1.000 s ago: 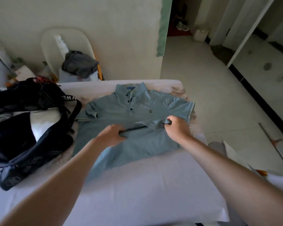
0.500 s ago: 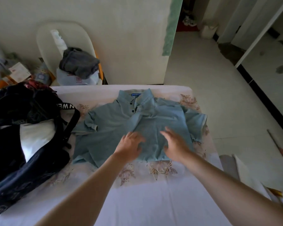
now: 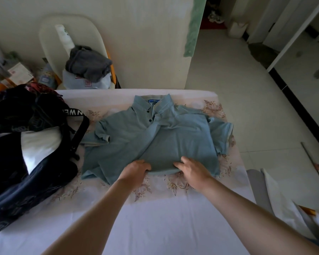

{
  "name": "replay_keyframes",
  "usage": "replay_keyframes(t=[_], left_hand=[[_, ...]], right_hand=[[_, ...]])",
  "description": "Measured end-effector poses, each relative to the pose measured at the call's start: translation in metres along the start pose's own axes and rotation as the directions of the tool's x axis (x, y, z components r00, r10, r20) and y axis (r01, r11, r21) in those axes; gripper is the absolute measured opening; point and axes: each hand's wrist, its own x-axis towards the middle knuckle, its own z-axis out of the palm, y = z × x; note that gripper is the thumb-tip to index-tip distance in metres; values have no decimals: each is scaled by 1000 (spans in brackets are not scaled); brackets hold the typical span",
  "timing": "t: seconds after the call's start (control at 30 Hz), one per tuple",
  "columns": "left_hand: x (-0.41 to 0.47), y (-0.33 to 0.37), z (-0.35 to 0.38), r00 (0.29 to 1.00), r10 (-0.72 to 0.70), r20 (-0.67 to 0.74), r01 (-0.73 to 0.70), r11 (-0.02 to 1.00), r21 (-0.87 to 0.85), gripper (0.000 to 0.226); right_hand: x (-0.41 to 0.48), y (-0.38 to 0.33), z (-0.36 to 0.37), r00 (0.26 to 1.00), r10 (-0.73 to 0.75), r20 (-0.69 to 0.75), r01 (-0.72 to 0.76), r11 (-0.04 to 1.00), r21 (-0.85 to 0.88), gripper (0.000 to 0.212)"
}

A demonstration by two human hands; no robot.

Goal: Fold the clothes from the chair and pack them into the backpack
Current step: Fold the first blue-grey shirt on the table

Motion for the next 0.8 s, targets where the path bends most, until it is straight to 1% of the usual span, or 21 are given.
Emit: replay_keyframes(t=[0.1, 0.2, 0.27, 0.33, 0.37, 0.4, 0.43, 0.47, 0.5, 0.53, 0.6, 0.63, 0.67, 0.7, 0.73, 0.8], left_hand=[[-15, 23, -1, 982, -16, 187, 16, 1000, 2, 23], [-42, 52, 11, 920, 45, 389, -25, 998, -56, 28], [-63, 67, 24, 882, 72, 466, -43, 996, -73, 29], [-83, 78, 37, 872, 93, 481, -36, 991, -126, 26], [-92, 80, 42, 881, 102, 461, -26, 985, -169, 25], [-100, 81, 45, 904, 92, 417, -5, 979, -206, 24], [-109, 81, 45, 939, 58, 340, 24, 972, -233, 23], [-115, 77, 43, 974, 10, 227, 47, 969, -244, 23], [-119, 69, 40, 994, -33, 101, 57, 967, -248, 23], [-123, 59, 36, 998, -57, -17, 51, 965, -256, 24], [-128, 32, 29, 969, -65, -240, 11, 975, -221, 27], [-130, 17, 23, 942, -89, -325, 29, 983, -183, 27], [-134, 2, 17, 913, -136, -385, 85, 985, -147, 27], [-136, -12, 12, 885, -203, -419, 168, 979, -118, 26], [-139, -25, 6, 863, -279, -421, 260, 960, -103, 28], [-144, -48, -3, 838, -421, -348, 411, 905, -108, 46]], right_hand=[[-30, -3, -8, 980, 52, 192, -60, 998, 33, 72], [-65, -12, -15, 923, 72, 378, -86, 996, 19, 89], [-85, -23, -19, 884, 81, 459, -58, 996, -66, 99], [-94, -35, -19, 860, 120, 496, -63, 990, -130, 98], [-94, -39, -18, 861, 142, 489, -86, 987, -136, 91], [-92, -43, -19, 873, 149, 464, -103, 987, -124, 80], [-90, -49, -19, 894, 137, 427, -99, 989, -110, 67], [-87, -56, -20, 916, 112, 385, -82, 992, -93, 57], [-83, -64, -22, 934, 84, 348, -63, 996, -69, 51], [-78, -74, -23, 947, 56, 315, -48, 998, -32, 49], [-65, -95, -26, 966, 10, 258, -21, 999, 41, 47], [-57, -106, -26, 971, -12, 239, -4, 998, 66, 46], [-49, -117, -26, 975, -32, 219, 13, 996, 88, 44], [-40, -127, -25, 978, -44, 206, 20, 993, 115, 42], [-31, -137, -23, 979, -49, 197, 21, 989, 145, 40], [-13, -155, -18, 978, -56, 199, 16, 981, 196, 38]])
